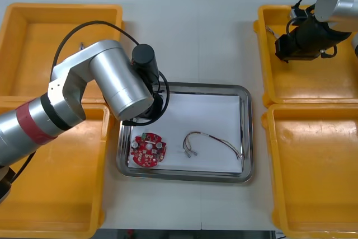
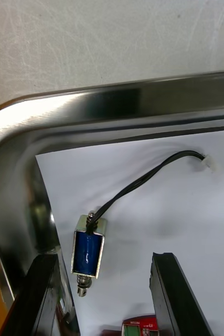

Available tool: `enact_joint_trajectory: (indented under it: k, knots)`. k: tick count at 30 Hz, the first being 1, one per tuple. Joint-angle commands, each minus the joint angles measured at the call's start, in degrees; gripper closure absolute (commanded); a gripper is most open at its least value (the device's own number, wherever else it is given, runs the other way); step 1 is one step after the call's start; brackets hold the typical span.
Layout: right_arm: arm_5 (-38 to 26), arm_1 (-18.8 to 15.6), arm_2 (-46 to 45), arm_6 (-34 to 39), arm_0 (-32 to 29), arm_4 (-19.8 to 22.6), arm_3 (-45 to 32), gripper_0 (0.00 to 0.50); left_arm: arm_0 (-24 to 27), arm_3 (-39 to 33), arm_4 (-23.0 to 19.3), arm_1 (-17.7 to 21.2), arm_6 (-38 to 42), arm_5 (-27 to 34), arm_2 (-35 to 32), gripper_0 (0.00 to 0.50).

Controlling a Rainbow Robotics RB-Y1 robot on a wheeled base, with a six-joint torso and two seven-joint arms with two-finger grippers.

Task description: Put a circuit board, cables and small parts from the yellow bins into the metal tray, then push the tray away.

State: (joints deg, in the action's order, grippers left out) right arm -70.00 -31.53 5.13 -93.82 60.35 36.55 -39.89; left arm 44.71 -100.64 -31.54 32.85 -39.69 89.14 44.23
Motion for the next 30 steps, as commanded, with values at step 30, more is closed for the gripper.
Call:
enact_joint_trajectory:
  k: [30]
  knots:
    - [-12.44,-13.64,0.85,-1.45,-8.67,7.4,-16.18,0.5,12.16,6.95,-10.65,3.71,-10.06,17.21,-27.09,0.0]
